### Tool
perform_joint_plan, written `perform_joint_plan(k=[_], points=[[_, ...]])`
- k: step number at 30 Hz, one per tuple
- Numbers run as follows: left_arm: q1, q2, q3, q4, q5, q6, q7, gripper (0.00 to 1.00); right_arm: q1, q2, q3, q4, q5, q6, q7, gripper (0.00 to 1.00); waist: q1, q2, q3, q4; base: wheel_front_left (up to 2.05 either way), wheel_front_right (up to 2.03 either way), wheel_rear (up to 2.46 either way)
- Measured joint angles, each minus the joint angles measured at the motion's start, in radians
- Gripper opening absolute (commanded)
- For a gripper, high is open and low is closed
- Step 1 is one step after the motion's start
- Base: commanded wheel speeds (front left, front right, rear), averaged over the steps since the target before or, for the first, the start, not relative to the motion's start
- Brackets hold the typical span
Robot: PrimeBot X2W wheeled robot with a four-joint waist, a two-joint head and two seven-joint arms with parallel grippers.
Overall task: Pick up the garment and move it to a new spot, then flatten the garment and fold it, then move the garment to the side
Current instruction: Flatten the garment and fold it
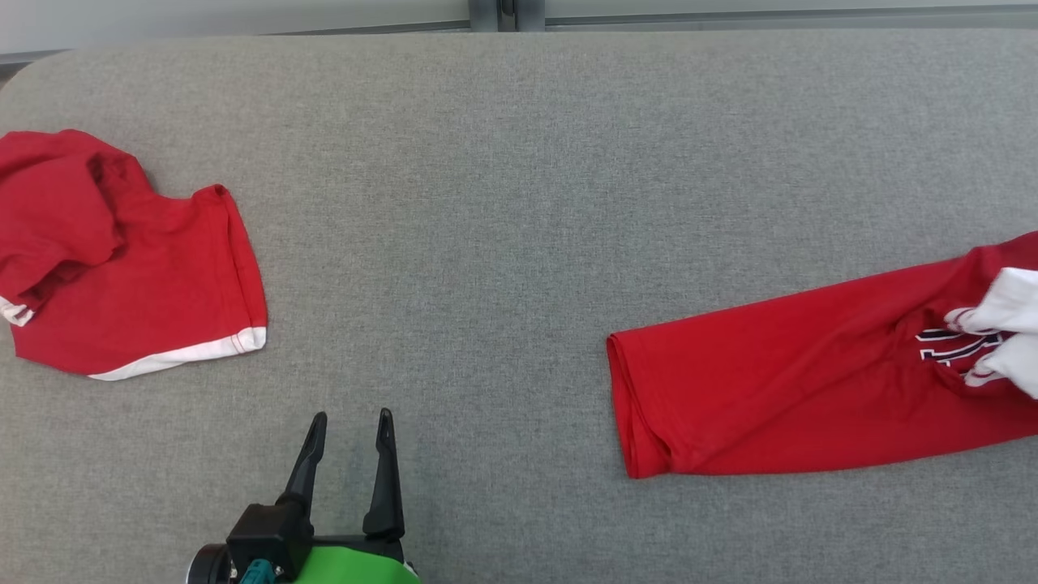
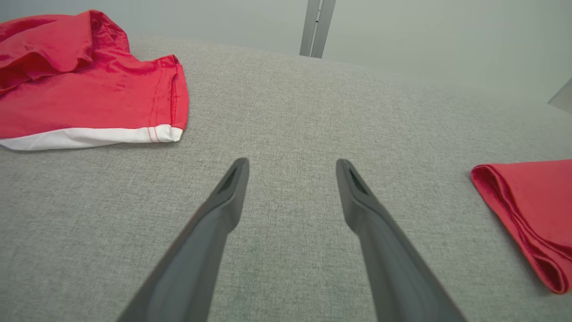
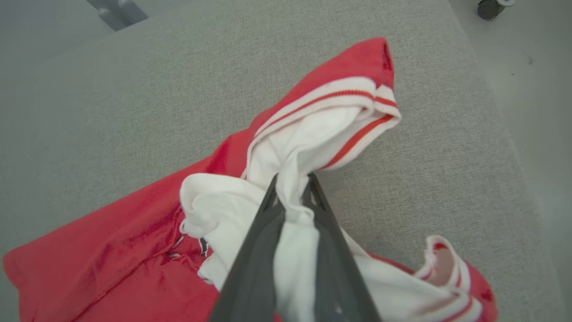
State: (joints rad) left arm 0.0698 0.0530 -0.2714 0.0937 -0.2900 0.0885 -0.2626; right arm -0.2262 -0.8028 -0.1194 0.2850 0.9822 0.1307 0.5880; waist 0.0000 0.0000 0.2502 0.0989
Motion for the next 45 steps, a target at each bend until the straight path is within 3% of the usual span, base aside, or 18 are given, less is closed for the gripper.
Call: perform_joint_plan(k=[5,10,18,26,27,28,32,38,43,45], points=[[-0.002,-0.002,-0.013,0.004,-0.019,0.000,0.000,1.00,0.010,0.106,0.171,-0.217,0.012,0.000,0.064,0.00,0.0000,0.0000,-0.017,-0.005,0.00,0.00,0.00],[-0.003,-0.003,-0.039,0.004,-0.035,0.015,0.000,1.00,0.018,0.225,0.335,-0.291,-0.015,0.000,0.058,0.00,0.0000,0.0000,-0.027,-0.007,0.00,0.00,0.00],[-0.003,-0.003,-0.039,0.015,-0.044,0.031,0.000,1.00,-0.005,0.445,0.433,-0.183,-0.107,0.000,-0.072,0.00,0.0001,0.0000,-0.044,-0.012,0.00,0.00,0.00],[0.003,-0.003,-0.065,0.034,-0.057,0.036,0.000,1.00,-0.034,0.583,0.460,-0.089,-0.155,0.000,-0.123,0.00,0.0000,0.0000,-0.067,-0.029,0.00,0.00,0.00],[0.004,-0.003,-0.064,0.036,-0.061,0.038,0.000,1.00,-0.038,0.602,0.459,-0.080,-0.159,0.000,-0.134,0.43,0.0000,0.0000,-0.070,-0.032,0.00,0.00,0.00],[0.006,-0.003,-0.063,0.037,-0.061,0.041,0.000,1.00,-0.042,0.619,0.461,-0.078,-0.159,0.000,-0.141,1.00,0.0001,0.0000,-0.074,-0.035,0.00,0.00,0.00],[0.014,-0.003,-0.061,0.040,-0.061,0.044,0.000,1.00,-0.046,0.690,0.497,-0.092,-0.126,0.000,-0.156,1.00,0.0000,0.0000,-0.089,-0.049,0.00,0.00,0.00],[0.024,-0.004,-0.042,0.042,-0.059,0.046,0.000,1.00,-0.046,0.736,0.572,-0.146,-0.055,0.000,-0.191,1.00,0.0001,0.0000,-0.104,-0.075,0.00,0.00,0.00],[0.031,-0.004,-0.016,0.044,-0.046,0.040,0.000,1.00,-0.038,0.727,0.598,-0.189,-0.092,0.000,-0.292,1.00,0.0001,0.0000,-0.131,-0.090,0.00,0.00,0.00],[0.044,-0.003,-0.004,0.041,-0.039,0.034,0.000,1.00,-0.023,0.670,0.604,-0.210,-0.177,0.000,-0.369,1.00,0.0001,0.0000,-0.149,-0.094,0.00,0.00,0.00]])
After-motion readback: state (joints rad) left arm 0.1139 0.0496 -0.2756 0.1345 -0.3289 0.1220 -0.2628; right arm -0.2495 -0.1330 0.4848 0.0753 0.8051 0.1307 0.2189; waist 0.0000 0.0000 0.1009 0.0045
